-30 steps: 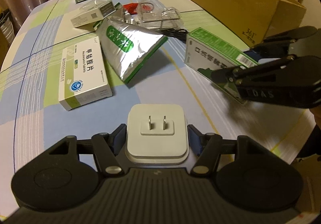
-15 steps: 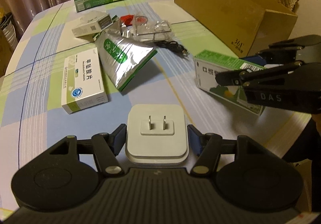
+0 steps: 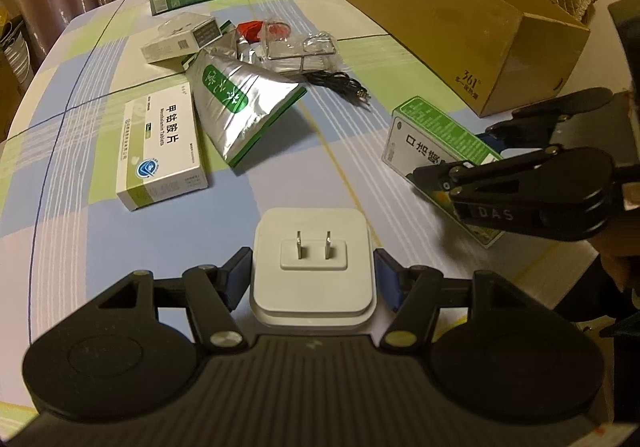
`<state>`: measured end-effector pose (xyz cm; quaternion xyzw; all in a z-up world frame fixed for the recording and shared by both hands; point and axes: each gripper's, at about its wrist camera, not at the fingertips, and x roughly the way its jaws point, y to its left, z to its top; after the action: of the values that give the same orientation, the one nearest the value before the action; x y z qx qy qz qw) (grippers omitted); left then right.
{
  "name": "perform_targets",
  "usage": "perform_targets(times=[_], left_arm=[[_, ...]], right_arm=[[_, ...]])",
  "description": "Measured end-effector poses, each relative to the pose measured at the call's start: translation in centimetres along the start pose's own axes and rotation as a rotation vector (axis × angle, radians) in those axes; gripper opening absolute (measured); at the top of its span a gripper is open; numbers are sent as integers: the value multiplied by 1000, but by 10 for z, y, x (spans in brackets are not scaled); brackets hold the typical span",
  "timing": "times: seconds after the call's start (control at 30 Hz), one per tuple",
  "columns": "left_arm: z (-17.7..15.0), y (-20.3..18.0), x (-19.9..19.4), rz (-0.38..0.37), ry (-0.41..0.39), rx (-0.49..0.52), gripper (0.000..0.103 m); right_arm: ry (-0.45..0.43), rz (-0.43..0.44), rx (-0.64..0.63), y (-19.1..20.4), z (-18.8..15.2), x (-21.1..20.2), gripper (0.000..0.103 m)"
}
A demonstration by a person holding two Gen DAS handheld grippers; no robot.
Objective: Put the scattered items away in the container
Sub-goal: 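Carry the white adapter and green box over the cardboard box with both tools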
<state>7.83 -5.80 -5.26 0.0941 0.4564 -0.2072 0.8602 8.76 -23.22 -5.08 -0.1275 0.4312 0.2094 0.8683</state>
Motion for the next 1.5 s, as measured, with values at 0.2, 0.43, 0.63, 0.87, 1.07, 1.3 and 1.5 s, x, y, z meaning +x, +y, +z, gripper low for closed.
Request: perform_targets(times=[0.2,0.43,0.63,0.87,1.07,1.3,1.5], left_arm=[[3,2,-2,1,-9,-3,60],[19,-4,-10,1,-41,23,60],[51,-21,-15,-11,-82,62,60],[105,-51,-22,-46,-154,109,60],[147,-80,-27,-80,-207,154,60],[193,-116,-22,-123,-252,194,60],[224,-144,-9,-151,-269,207,60]], right_arm=[[-28,0,-5,-1,-2,-7,28],[-111,-19,13,-7,12,-38,28],[-187,-62,35,-26,32,-68,28],[-258,-125,71,-64,56,-98,28],[-315,-187,105,-106,73,-121,28],[-323,-245,159,-160,79,-131,28],[-316,-267,204,-200,79,-125,28]])
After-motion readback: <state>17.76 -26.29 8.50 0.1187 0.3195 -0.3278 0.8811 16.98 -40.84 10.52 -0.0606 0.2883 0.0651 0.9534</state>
